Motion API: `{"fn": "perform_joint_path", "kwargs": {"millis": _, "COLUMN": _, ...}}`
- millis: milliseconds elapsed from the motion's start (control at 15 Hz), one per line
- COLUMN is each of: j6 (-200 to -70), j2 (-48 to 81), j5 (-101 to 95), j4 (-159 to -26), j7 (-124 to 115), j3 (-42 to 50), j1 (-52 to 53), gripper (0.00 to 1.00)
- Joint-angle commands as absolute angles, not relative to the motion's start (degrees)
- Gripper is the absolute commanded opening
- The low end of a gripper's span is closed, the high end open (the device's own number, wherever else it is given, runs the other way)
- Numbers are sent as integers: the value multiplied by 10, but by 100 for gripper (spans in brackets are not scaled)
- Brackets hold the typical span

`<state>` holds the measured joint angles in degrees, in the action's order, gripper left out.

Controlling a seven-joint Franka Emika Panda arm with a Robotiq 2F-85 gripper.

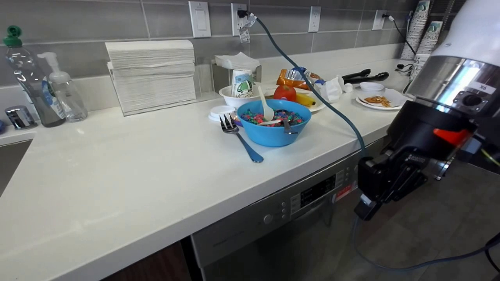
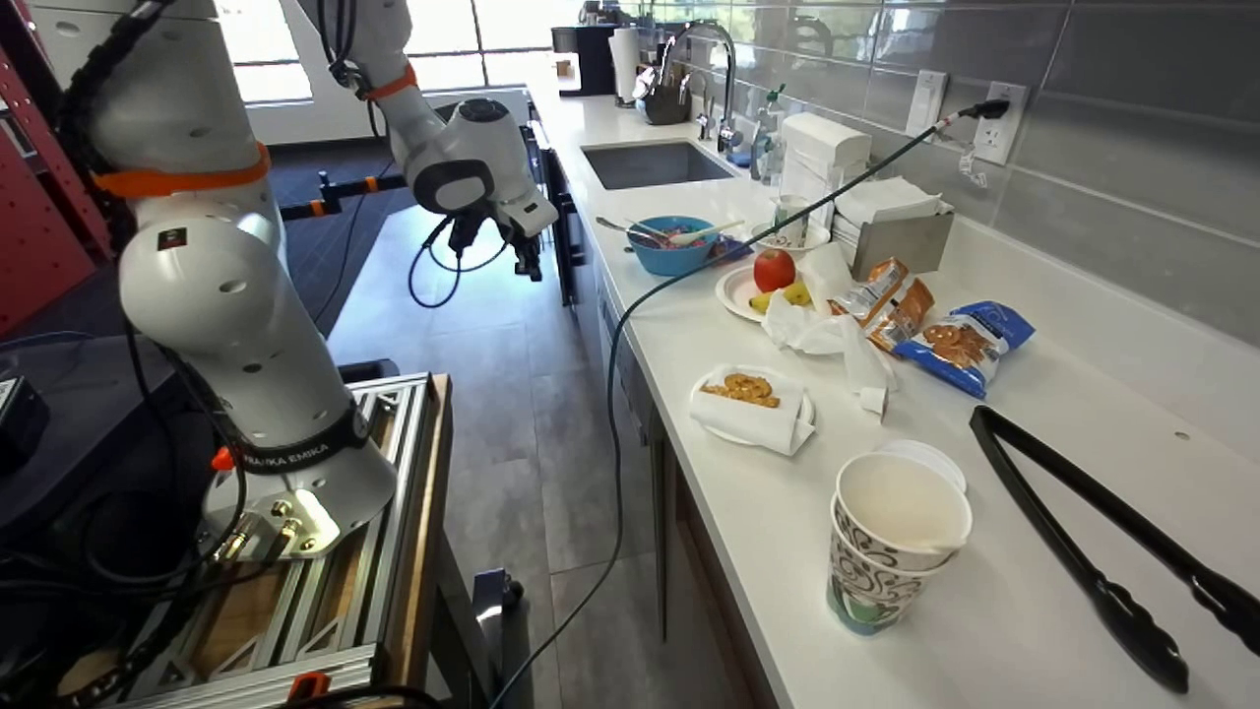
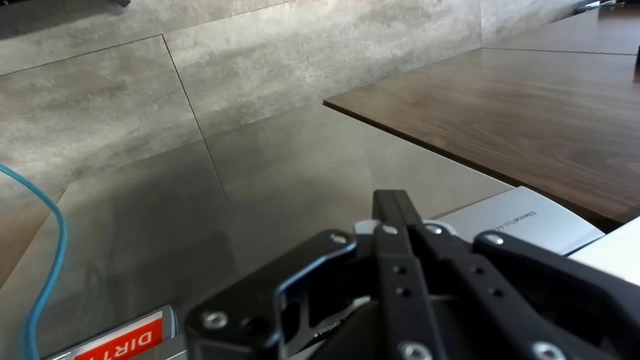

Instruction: Press a button on the dishwasher.

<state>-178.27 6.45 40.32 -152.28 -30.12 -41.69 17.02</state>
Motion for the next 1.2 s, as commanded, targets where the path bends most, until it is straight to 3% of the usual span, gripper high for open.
{"fn": "perform_joint_path", "kwargs": {"millis": 0, "j6": -1783, "j2": 63, "j5": 403, "j4": -1523, "j7": -301, "j3": -417, "j1": 170, "gripper": 1}}
{"fn": "perform_joint_path", "kwargs": {"millis": 267, "j6": -1783, "j2": 54, "j5": 403, "j4": -1523, "j7": -301, "j3": -419, "j1": 171, "gripper": 0}}
{"fn": "perform_joint_path", "kwargs": {"millis": 1133, "j6": -1894, "j2": 244, "j5": 376, "j4": -1412, "j7": -235, "j3": -406, "j1": 157, "gripper": 0}}
